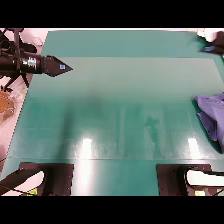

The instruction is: Fold the shirts.

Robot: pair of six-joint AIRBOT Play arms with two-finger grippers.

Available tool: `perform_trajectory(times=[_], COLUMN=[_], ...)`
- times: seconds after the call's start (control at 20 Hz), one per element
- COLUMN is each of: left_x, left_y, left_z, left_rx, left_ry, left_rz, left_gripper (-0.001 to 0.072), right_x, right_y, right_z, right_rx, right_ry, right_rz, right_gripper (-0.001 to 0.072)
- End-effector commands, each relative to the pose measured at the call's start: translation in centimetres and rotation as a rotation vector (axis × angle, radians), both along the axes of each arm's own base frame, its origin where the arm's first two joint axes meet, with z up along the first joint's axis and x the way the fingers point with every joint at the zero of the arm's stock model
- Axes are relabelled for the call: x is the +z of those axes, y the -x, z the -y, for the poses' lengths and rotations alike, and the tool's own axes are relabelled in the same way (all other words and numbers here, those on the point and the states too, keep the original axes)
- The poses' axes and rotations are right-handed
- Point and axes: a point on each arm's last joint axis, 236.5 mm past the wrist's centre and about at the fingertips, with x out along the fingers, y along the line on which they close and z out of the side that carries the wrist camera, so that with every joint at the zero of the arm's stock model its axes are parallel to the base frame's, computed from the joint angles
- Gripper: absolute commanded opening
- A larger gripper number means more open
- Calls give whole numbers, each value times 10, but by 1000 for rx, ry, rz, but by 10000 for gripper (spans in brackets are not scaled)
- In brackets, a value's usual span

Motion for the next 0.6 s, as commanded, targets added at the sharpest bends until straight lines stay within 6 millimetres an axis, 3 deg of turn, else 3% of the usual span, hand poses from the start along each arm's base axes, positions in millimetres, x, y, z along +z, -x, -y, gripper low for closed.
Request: perform_trajectory(times=[0.0,0.15,0.35,0.55], left_x=[6,3,-2,-1], left_y=[8,14,26,26], left_z=[17,25,29,29], left_rx=[-33,-41,-86,-85], left_ry=[-72,-74,-77,-73], left_rz=[32,5,-34,-32], left_gripper=[23,24,24,24], right_x=[-35,-50,-41,-39], right_y=[32,43,42,42], right_z=[-136,-171,-175,-175], right_rx=[370,455,450,450], right_ry=[21,25,17,17], right_rz=[-119,-151,-113,-108], right_gripper=[14,14,15,15])
